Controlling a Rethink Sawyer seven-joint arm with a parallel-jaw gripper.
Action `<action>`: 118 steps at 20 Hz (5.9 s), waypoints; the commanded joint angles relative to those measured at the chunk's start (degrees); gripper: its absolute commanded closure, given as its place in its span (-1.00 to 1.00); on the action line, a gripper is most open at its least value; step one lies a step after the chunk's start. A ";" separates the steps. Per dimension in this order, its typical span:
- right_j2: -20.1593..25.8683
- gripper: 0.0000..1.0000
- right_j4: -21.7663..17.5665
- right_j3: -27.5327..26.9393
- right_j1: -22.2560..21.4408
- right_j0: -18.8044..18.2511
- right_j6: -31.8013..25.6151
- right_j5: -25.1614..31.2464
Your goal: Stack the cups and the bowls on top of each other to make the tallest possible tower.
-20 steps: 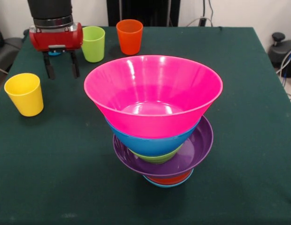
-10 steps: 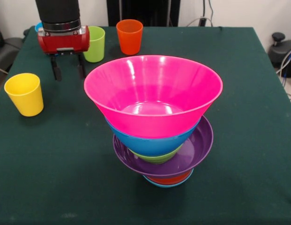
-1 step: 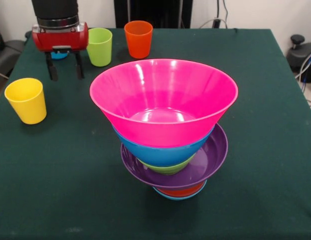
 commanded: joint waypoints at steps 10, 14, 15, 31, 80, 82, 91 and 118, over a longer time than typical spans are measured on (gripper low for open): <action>3.96 -1.00 -1.64 -4.29 0.43 -1.41 -10.14 11.37; 4.54 -1.00 -2.54 -6.80 2.84 -1.56 -10.97 11.29; 4.70 -1.00 -2.69 -7.32 3.35 -1.56 -11.18 11.32; 4.75 -1.00 -4.01 -11.96 7.44 -0.03 -9.99 10.69; 4.22 -1.00 -8.75 -15.08 15.00 -1.27 -7.90 5.50; 4.28 -1.00 -8.40 -14.45 14.03 -1.23 -7.88 6.09; 4.88 -1.00 -5.43 -11.42 8.51 -0.90 -7.50 10.41; 4.12 1.00 -4.85 -10.73 7.19 -0.13 -6.67 10.29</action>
